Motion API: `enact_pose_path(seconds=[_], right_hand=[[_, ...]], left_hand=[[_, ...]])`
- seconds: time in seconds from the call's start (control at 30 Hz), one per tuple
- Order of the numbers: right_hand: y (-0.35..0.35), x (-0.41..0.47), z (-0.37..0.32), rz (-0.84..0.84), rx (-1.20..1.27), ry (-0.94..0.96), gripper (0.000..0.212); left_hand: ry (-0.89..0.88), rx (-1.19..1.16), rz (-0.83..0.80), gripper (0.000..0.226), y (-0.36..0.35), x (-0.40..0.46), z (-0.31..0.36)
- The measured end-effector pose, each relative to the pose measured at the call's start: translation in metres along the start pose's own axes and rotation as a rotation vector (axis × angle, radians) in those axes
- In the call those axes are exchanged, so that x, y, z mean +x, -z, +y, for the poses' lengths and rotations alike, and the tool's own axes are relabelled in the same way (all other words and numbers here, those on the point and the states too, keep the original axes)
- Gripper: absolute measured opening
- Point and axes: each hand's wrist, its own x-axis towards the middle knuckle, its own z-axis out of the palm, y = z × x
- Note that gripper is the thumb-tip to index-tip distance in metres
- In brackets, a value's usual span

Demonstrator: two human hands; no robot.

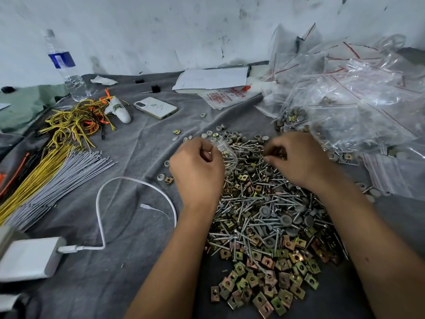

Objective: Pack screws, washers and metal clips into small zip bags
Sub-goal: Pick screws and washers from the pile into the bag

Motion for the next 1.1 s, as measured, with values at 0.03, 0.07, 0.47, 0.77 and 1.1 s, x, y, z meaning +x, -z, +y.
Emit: enact_pose_path(seconds=[0.03, 0.07, 0.47, 0.77, 1.1], right_hand=[[-0.001, 0.0, 0.0, -0.035, -0.022, 0.017, 0.015], [-0.003, 0.0, -0.001, -0.068, -0.043, 0.037, 0.018], [-0.003, 0.002, 0.002, -0.174, -0.009, 0.028, 0.012], [0.0, 0.001, 0.001, -0.043, 0.146, 0.043, 0.009], [-0.005, -0.005, -0.026, 0.059, 0.298, 0.258, 0.013]], left_hand=[[-0.012, 0.018, 0.002, 0.02, 0.0, -0.001, 0.0], [-0.019, 0.019, 0.001, 0.02, -0.001, -0.001, 0.0], [0.08, -0.123, -0.065, 0.024, -0.002, 0.001, -0.003], [0.072, -0.123, -0.097, 0.02, -0.003, 0.001, -0.004], [0.034, -0.095, -0.124, 0.018, -0.005, 0.0, -0.003]])
